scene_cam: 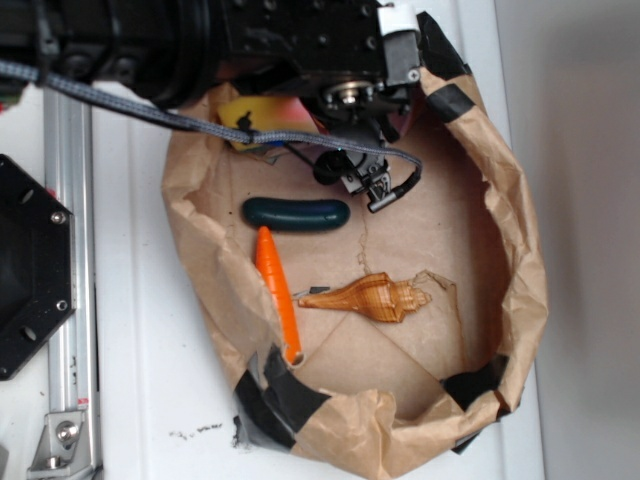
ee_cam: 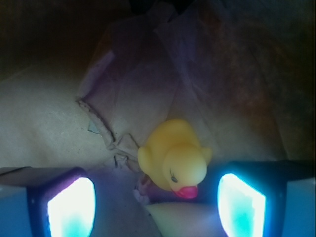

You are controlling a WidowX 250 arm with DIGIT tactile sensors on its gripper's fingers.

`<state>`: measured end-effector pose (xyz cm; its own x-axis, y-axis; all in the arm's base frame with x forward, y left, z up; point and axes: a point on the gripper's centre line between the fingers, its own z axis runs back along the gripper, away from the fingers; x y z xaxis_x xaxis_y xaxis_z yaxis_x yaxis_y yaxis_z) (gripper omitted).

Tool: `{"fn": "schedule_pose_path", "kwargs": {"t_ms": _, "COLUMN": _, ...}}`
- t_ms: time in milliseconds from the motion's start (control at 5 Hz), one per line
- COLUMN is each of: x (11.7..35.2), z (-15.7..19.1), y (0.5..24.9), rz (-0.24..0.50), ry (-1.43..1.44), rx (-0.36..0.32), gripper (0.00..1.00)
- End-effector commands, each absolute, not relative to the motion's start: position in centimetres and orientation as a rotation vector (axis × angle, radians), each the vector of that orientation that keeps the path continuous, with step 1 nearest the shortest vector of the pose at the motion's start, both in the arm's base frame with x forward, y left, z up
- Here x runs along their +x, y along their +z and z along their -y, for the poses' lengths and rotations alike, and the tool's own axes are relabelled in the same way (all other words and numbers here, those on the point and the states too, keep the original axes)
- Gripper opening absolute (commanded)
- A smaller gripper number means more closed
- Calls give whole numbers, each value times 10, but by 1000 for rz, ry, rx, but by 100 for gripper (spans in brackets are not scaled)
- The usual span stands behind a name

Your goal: Grab the yellow duck.

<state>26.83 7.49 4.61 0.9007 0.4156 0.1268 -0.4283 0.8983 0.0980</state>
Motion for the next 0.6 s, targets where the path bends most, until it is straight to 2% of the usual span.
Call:
{"fn": "schedule_pose_path", "kwargs": {"t_ms": 0, "x": 286, "z": -69, "y": 59, "rz": 158, "ry": 370, "rx": 88, "gripper": 100}}
{"fn": "schedule_pose_path", "kwargs": {"t_ms": 400, "x": 287, "z": -61, "y": 56, "rz": 147, "ry": 349, "rx": 68, "gripper": 100}}
